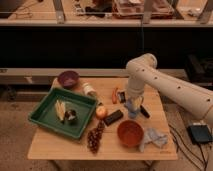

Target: Place sponge in plastic cup

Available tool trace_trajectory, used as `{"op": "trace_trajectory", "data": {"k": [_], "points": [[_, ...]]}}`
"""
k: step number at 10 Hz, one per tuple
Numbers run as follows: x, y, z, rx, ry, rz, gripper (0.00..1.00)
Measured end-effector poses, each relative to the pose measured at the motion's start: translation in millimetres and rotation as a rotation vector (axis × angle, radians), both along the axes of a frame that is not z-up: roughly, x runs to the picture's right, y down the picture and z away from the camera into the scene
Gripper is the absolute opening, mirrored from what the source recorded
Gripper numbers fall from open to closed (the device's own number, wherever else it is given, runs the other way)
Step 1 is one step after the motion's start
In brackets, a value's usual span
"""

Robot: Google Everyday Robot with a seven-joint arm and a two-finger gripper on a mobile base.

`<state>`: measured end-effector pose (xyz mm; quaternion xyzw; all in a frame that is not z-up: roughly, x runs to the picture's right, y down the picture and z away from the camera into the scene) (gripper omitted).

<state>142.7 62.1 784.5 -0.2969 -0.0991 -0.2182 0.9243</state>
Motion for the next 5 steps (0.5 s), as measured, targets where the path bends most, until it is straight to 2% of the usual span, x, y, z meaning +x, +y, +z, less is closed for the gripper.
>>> {"op": "trace_trajectory", "data": {"k": [5], "points": [[8, 22, 32.6, -0.019, 0.017, 0.052, 0.0]]}}
